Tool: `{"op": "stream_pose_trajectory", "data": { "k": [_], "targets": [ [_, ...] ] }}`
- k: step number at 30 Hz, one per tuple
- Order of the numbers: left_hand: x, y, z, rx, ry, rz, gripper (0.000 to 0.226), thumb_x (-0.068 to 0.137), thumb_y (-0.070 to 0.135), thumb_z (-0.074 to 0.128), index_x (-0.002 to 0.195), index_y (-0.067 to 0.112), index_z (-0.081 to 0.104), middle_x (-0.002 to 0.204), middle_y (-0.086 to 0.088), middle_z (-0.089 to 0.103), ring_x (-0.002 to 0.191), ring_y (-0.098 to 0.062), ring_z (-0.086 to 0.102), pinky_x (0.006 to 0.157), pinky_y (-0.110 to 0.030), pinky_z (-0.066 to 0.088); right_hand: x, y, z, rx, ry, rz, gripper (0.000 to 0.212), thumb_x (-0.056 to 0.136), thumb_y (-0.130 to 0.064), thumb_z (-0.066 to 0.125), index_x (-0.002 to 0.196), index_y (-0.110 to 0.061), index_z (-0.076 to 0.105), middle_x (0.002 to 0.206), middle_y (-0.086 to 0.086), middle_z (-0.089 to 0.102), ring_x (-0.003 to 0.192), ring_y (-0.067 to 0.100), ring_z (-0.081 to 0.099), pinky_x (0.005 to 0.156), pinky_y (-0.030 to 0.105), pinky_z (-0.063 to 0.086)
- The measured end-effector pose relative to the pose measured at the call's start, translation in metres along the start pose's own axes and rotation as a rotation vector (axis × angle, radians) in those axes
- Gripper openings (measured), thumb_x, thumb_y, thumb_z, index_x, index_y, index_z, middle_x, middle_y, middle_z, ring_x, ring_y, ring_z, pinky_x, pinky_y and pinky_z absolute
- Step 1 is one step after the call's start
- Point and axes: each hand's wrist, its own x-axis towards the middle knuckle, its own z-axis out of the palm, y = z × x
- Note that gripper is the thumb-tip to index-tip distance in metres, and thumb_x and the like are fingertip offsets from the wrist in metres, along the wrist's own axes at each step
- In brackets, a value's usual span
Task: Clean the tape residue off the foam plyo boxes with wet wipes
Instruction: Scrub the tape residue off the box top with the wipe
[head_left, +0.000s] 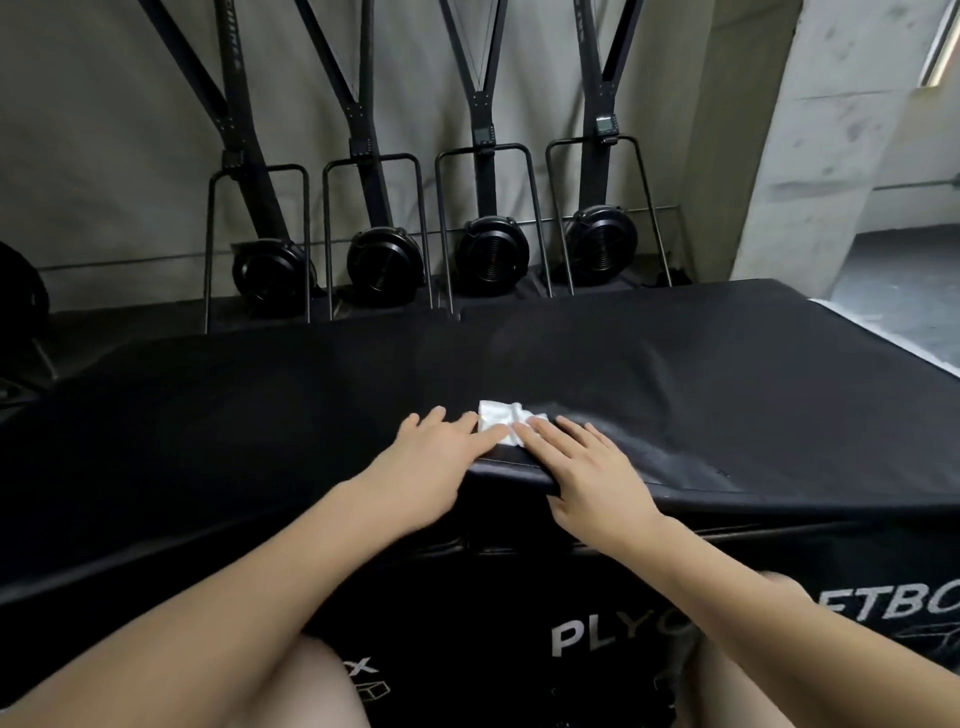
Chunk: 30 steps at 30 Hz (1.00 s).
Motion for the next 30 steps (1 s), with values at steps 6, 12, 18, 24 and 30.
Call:
{"op": "stream_pose_trajectory", "data": {
  "k": [6,12,18,24,30],
  "targets": [
    [-0.051,-0.045,0.039,-0.008,-0.118,-0.128,0.095,0.088,-0.005,0.046,0.156,0.041,-0.001,0.163,0.002,0.017,0.150,-0.034,0.015,0.121,-0.048,0.018,0.020,-0.062,0.034,0.058,-0.097,-0.091,0.078,0.077,-0.026,0.059,0.152,-0.024,0.037,0.150,0.002,0.049,0.130,0.039,0.052,0.106,0.058,0.044],
    [-0.091,-0.034,0.098,-0.107,-0.218,-0.137,0.096,0.089,0.011,0.054,0.156,0.039,-0.009,0.167,0.000,0.004,0.153,-0.032,0.000,0.123,-0.044,0.005,-0.009,-0.075,0.081,-0.010,-0.241,-0.119,0.080,0.072,-0.044,0.065,0.146,-0.023,0.044,0.144,0.002,0.054,0.126,0.034,0.058,0.101,0.051,0.050],
    [-0.077,-0.026,0.090,-0.412,0.066,-0.147,0.062,0.091,0.056,0.045,0.149,0.033,0.042,0.159,0.012,0.027,0.150,-0.014,0.013,0.123,-0.040,0.013,-0.011,-0.059,0.071,0.183,-0.126,-0.110,0.067,0.097,-0.075,0.031,0.142,-0.031,0.055,0.146,-0.010,0.052,0.143,0.021,0.035,0.121,0.055,0.021],
    [-0.032,-0.031,0.110,-0.487,0.099,-0.092,0.021,0.102,0.029,0.050,0.100,0.023,0.070,0.095,0.014,0.066,0.096,-0.011,0.047,0.089,-0.028,0.045,0.027,-0.047,0.086,0.303,-0.035,-0.112,0.039,0.099,-0.051,0.047,0.106,-0.029,0.077,0.096,-0.014,0.065,0.094,0.012,0.053,0.085,0.031,0.047],
    [0.000,-0.033,0.119,-0.450,0.083,-0.141,0.029,0.102,0.032,0.052,0.085,0.017,0.070,0.086,0.004,0.060,0.087,-0.017,0.049,0.079,-0.033,0.046,0.044,-0.028,0.093,0.358,-0.072,-0.081,0.019,0.096,-0.035,0.067,0.106,-0.025,0.079,0.094,-0.007,0.067,0.082,0.016,0.053,0.077,0.032,0.048]
  ]
}}
